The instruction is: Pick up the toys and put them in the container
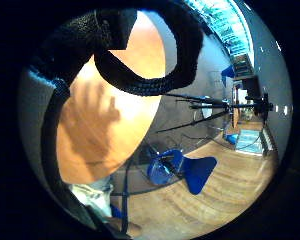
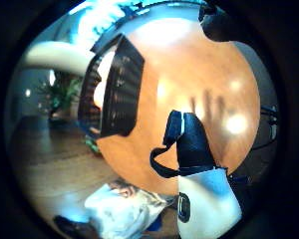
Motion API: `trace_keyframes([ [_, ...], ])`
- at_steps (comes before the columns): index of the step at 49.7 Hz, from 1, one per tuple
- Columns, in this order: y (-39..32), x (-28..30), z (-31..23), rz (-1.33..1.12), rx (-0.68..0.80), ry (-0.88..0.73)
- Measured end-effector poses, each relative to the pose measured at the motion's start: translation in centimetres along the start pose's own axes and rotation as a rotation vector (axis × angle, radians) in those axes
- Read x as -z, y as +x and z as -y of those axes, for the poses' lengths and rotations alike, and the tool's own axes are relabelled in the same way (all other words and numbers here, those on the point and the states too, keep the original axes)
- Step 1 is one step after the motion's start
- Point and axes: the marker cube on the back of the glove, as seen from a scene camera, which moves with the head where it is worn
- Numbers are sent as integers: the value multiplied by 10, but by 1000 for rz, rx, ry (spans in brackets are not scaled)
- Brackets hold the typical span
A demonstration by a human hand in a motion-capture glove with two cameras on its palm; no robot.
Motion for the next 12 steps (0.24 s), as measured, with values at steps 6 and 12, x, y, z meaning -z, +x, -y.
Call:
trace_keyframes([
  [6,2,-4,1,-32,-1,1],
  [12,2,-5,1,-30,-11,7],
])
